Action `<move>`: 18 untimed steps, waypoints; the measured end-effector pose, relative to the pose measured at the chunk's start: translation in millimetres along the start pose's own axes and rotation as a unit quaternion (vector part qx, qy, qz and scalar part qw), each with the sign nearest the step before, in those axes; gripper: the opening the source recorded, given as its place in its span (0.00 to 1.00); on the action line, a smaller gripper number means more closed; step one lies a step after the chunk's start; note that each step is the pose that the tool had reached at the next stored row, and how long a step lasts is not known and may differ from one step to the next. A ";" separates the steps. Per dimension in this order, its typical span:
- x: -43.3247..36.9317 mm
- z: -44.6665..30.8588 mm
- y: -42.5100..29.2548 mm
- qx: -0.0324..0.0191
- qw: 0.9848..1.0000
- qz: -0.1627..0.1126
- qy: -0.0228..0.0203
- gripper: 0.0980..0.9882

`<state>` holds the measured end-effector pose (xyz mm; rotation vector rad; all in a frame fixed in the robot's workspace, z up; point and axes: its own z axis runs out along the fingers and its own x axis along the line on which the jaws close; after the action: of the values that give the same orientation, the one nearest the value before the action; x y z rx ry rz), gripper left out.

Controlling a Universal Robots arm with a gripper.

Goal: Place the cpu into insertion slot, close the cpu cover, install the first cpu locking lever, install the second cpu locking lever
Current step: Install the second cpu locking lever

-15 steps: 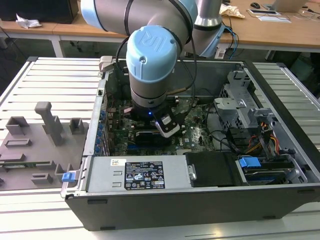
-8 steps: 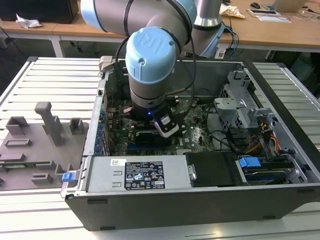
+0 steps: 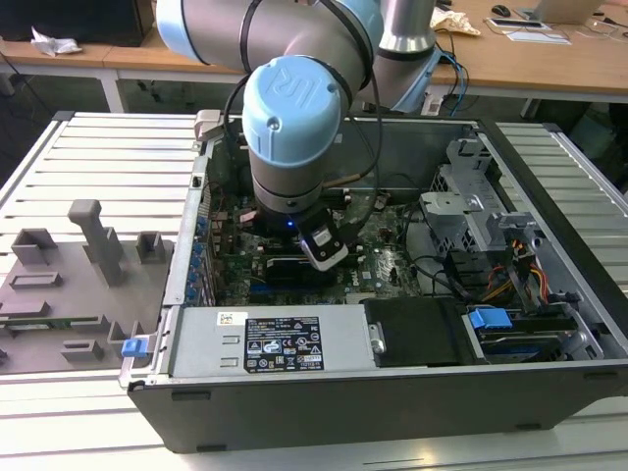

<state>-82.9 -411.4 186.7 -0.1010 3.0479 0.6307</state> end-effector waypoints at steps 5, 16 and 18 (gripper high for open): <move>-0.1 -0.1 1.0 0.000 1.000 0.000 0.000 0.01; -0.1 -3.8 2.6 0.001 1.000 0.000 0.000 0.01; -0.2 -5.9 3.6 0.001 1.000 0.000 0.000 0.01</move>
<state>-83.0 -410.4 193.5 -0.1011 3.0483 0.6270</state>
